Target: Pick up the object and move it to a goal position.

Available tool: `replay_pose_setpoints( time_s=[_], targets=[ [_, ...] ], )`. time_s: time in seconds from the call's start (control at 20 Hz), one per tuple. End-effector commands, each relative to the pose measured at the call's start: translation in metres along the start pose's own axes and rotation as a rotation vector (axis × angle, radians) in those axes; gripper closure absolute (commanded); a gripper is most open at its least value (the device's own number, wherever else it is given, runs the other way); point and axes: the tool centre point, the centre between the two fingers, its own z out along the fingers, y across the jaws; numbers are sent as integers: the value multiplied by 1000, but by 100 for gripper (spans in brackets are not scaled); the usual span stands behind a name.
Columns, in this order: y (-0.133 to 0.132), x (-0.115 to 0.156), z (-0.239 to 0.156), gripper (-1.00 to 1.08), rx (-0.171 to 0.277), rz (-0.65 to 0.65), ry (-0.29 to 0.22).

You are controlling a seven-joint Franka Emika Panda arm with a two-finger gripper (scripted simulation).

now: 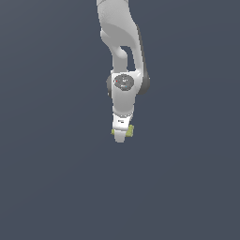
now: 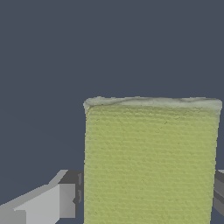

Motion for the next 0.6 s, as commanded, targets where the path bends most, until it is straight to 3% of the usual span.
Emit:
replay_pose_setpoints(
  time_s=[0.0,0.55],
  targets=[
    [14,-17,-20,108,-1,0,1],
    [79,-91,-105,108,-1,-1,3]
  ],
)
